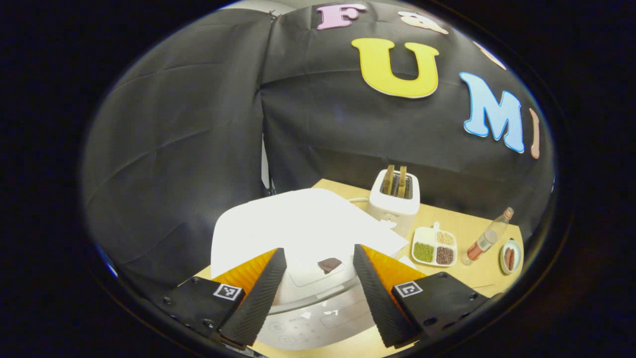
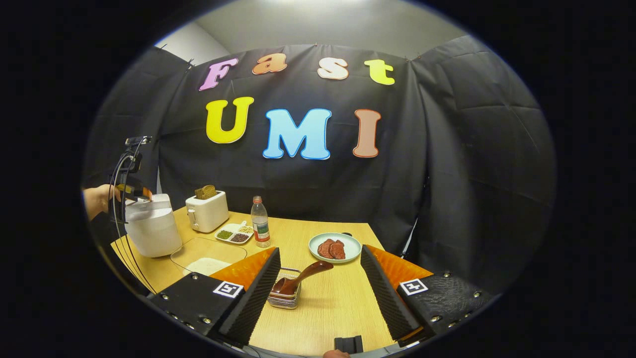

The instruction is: Close the left gripper, press the button to open the rice cooker; take a wooden spoon from the chopstick holder with the right hand, scoop a spoonful of rice and pour it into the rice cooker, then put the wooden spoon back into the chopstick holder.

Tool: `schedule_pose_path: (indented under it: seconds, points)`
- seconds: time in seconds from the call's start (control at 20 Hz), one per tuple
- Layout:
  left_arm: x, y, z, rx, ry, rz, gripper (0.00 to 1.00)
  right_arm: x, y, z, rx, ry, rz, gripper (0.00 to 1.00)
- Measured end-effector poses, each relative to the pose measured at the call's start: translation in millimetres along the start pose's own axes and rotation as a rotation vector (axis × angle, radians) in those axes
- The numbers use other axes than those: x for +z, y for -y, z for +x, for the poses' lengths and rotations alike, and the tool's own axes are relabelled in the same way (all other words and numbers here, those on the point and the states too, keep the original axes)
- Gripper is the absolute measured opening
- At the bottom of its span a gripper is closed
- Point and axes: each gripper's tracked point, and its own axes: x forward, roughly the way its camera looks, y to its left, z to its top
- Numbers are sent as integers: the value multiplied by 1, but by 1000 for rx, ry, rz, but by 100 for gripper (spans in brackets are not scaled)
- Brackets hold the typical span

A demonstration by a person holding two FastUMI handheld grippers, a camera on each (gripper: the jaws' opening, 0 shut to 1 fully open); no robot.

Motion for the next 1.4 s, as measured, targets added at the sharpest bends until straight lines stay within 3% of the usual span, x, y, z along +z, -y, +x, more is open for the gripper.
schedule_pose_path:
  seconds: [0.2, 0.4, 0.7, 1.05, 1.3, 1.4]
  points:
    - [-19, 6, 14, -2, -49, 38, 96, 0, -5, 2, 7, 1, -3, 99]
    - [-18, 6, 14, -33, -52, 2, 100, 10, -15, 0, 21, 29, 7, 98]
    - [0, 15, -8, -69, 88, 20, 98, 41, -27, -1, 37, 81, 20, 98]
    - [80, 44, -126, -204, 397, 57, 97, 102, -44, -12, 57, 174, 24, 99]
    - [91, 53, -215, -298, 515, 30, 99, 133, -57, -21, 58, 243, 48, 98]
    - [88, 58, -246, -322, 568, 14, 99, 141, -54, -23, 23, 277, 51, 99]
